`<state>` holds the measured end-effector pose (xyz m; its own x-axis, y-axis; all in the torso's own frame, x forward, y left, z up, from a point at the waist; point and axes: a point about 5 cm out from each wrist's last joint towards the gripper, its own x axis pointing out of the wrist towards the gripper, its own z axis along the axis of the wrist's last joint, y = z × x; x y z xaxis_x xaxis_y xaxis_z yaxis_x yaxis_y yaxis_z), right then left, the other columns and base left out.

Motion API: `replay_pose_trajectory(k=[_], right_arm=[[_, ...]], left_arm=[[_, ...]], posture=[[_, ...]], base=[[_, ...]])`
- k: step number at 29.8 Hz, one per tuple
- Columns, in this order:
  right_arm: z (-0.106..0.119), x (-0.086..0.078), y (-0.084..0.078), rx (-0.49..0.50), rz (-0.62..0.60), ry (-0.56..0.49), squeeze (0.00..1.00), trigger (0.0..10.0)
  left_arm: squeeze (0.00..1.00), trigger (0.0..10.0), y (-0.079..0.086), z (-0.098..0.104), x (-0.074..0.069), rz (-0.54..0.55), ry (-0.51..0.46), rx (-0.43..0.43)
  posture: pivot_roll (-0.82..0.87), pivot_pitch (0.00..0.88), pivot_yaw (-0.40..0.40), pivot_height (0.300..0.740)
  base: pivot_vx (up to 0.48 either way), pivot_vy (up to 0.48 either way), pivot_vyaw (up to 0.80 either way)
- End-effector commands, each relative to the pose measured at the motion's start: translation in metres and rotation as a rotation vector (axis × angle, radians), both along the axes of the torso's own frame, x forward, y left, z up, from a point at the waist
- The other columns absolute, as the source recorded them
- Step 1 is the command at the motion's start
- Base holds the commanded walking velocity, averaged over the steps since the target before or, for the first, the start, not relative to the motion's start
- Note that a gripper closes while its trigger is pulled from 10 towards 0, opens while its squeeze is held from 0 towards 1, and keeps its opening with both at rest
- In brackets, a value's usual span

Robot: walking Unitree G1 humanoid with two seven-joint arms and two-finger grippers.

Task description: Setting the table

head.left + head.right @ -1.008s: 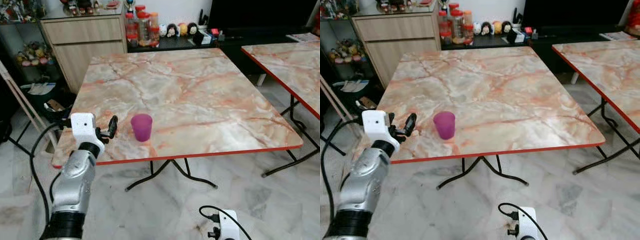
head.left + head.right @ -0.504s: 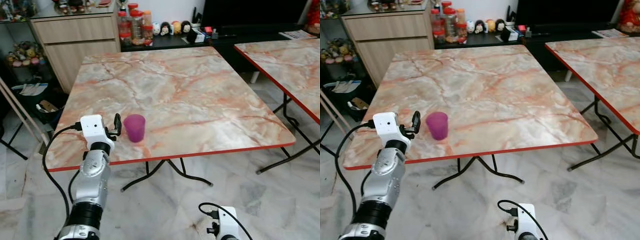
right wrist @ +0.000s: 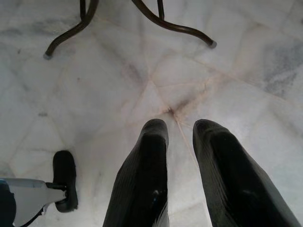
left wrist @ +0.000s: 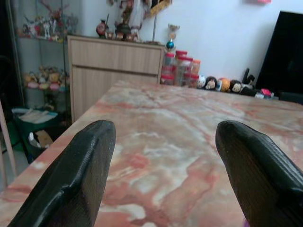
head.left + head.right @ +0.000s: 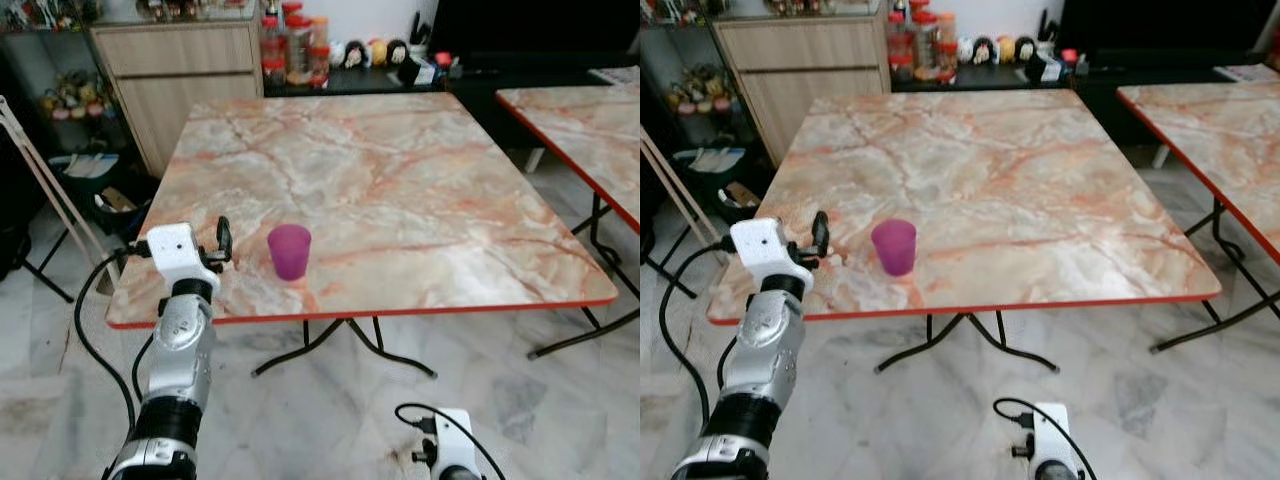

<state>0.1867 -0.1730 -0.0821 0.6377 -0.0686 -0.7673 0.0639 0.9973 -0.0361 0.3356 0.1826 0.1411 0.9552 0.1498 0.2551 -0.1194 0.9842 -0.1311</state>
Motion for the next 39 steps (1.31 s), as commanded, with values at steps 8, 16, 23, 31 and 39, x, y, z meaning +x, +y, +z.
replay_pose_trajectory(k=[8,16,23,31,39], right_arm=[[0.0003,-0.0005,-0.0038,-0.028,0.027,-0.001,0.00,10.0],[0.0002,-0.0010,-0.0051,-0.023,0.012,-0.001,0.00,10.0],[-0.0003,-0.0024,-0.0068,-0.027,0.010,0.002,0.00,10.0],[-0.0008,-0.0035,-0.0072,-0.027,0.004,0.004,0.00,10.0],[-0.0002,-0.0016,-0.0024,-0.014,0.037,-0.003,0.00,10.0]], left_arm=[[0.00,10.0,-0.0017,0.0027,0.0042,0.004,-0.010,-0.008],[0.00,10.0,-0.0004,0.0014,0.0038,0.007,-0.009,-0.011],[0.00,10.0,-0.0003,-0.0010,0.0038,0.004,0.000,-0.014],[0.00,10.0,-0.0035,-0.0038,0.0066,-0.053,0.030,-0.007],[0.00,10.0,-0.0097,-0.0006,0.0058,-0.040,0.000,-0.035]], posture=[[0.04,0.000,-0.013,0.740],[0.03,0.000,-0.015,0.740],[0.03,0.000,-0.016,0.740],[0.03,0.000,-0.014,0.740],[0.12,0.000,-0.091,0.740]], base=[[0.000,-0.373,0.40],[0.000,-0.394,0.31],[0.000,-0.392,0.00],[0.000,-0.137,0.00],[0.000,0.000,0.00]])
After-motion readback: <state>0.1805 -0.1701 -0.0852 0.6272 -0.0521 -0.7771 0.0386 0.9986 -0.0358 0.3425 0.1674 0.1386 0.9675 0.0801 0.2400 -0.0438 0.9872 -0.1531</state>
